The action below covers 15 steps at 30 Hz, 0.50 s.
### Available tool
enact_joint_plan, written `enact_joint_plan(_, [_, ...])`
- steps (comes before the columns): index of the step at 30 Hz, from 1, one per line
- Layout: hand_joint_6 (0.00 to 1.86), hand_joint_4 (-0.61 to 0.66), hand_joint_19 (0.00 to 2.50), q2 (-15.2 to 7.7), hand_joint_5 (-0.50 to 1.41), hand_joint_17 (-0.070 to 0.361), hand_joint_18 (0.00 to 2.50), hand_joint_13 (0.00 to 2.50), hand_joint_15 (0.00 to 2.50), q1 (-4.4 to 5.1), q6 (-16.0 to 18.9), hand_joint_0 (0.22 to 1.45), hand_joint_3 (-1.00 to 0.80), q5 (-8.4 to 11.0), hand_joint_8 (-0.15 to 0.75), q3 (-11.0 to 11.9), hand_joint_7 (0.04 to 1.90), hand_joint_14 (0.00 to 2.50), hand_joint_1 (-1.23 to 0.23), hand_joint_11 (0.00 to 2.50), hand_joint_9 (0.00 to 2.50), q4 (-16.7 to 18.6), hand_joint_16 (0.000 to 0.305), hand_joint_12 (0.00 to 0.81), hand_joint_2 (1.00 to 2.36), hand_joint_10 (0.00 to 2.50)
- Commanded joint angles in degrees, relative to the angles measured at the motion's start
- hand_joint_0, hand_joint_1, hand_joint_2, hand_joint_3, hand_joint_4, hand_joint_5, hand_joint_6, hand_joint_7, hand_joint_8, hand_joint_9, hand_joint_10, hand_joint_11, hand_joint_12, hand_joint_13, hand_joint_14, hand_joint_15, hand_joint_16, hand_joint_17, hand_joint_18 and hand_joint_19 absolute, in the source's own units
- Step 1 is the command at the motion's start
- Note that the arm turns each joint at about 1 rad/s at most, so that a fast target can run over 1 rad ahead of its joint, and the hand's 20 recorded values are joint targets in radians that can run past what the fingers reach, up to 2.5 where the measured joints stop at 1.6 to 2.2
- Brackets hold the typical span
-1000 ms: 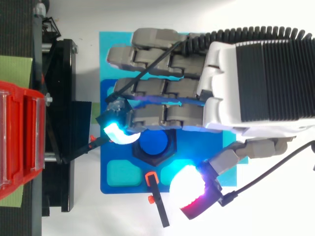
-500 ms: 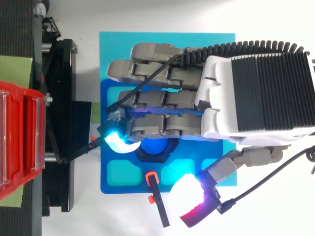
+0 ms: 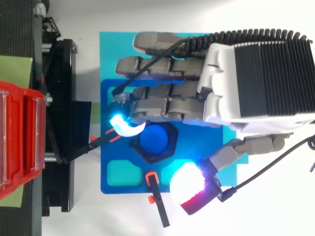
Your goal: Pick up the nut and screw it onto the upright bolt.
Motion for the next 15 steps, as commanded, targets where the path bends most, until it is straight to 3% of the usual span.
enact_joint_plan(1, [0.50, 0.26, 0.00, 0.0, -0.09, 0.095, 0.02, 0.31, 0.00, -0.36, -0.2, 0.47, -0.50, -0.10, 0.286, 0.0, 0.96, 0.00, -0.34, 0.00, 0.70, 0.1, 0.042, 0.357, 1.00, 0.00])
enact_joint_plan(15, [0.50, 0.18, 0.00, 0.0, 0.04, 0.062, 0.35, 0.66, 0.00, -1.68, -0.6, 0.51, -0.50, -0.81, 0.252, 0.0, 1.24, 0.00, -0.36, 0.04, 1.22, -0.2, 0.028, 0.284, 1.00, 0.00])
